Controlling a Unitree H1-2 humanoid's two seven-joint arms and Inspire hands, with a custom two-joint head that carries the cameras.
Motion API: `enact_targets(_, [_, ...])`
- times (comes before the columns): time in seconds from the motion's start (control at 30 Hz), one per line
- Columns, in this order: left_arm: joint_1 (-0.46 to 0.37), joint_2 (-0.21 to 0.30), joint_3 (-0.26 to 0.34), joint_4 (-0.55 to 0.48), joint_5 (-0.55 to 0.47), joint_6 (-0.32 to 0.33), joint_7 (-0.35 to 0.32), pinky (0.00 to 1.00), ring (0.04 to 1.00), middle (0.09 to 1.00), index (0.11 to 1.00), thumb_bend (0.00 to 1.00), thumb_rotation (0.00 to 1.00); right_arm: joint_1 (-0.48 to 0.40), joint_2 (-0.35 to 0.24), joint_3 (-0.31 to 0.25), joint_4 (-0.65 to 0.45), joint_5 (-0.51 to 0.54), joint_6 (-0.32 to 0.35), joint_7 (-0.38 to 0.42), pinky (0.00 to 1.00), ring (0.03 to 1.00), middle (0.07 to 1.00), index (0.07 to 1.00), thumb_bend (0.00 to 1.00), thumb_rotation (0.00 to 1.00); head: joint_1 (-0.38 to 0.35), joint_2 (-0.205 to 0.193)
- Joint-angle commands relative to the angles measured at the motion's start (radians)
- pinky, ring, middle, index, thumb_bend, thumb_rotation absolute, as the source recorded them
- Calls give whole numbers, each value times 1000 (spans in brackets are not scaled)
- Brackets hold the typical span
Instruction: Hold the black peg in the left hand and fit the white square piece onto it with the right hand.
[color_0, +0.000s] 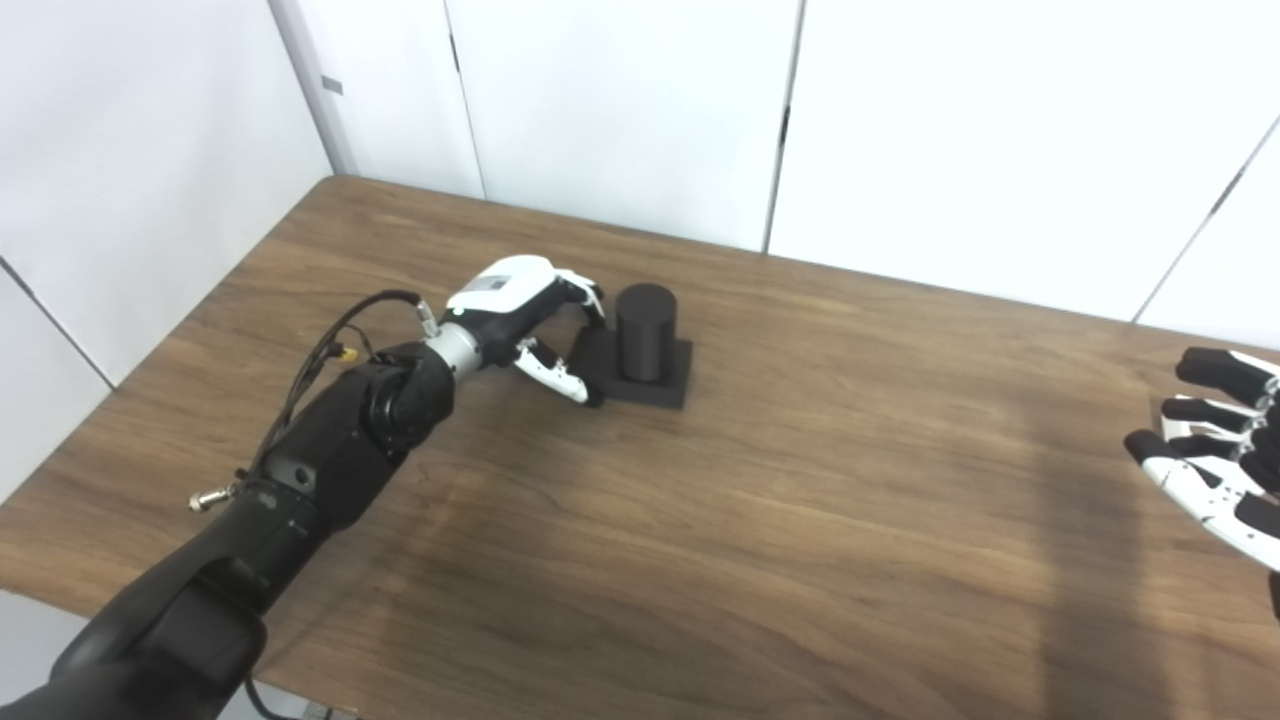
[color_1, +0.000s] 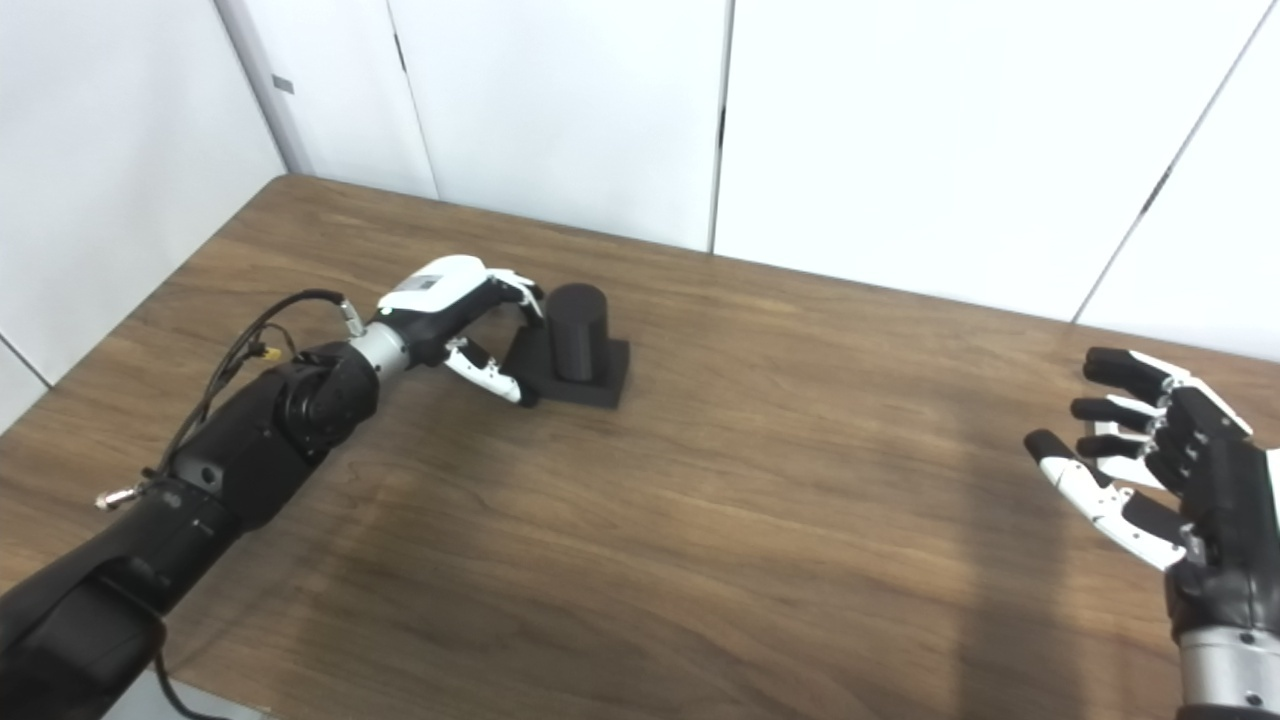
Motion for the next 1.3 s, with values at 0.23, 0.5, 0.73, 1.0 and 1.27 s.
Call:
enact_targets(0.23, [9,-39,-36,-77,-36,-138,-76,796,908,865,491,523,69,-25,10,-12,-41,5,-4,-1,566,673,748,717,402,0,-7,6])
enact_targets(0.5, [13,-85,-93,-117,-12,-191,-116,746,898,847,490,523,70,-26,7,-16,-44,0,-7,-2,536,656,738,705,407,0,-17,12])
enact_targets(0.73, [16,-126,-144,-158,3,-198,-164,771,905,843,490,523,69,-27,13,-19,-53,-4,10,-6,576,676,739,709,414,0,-28,14])
enact_targets(1.0, [15,-170,-217,-163,31,-207,-208,751,899,847,490,524,68,-28,11,-20,-63,-11,25,-6,609,695,736,708,418,0,-47,19])
enact_targets(1.27, [-3,-187,-291,-121,103,-241,-201,753,901,854,491,523,70,-36,8,-34,-67,-7,35,-4,597,693,741,714,439,0,-73,27])
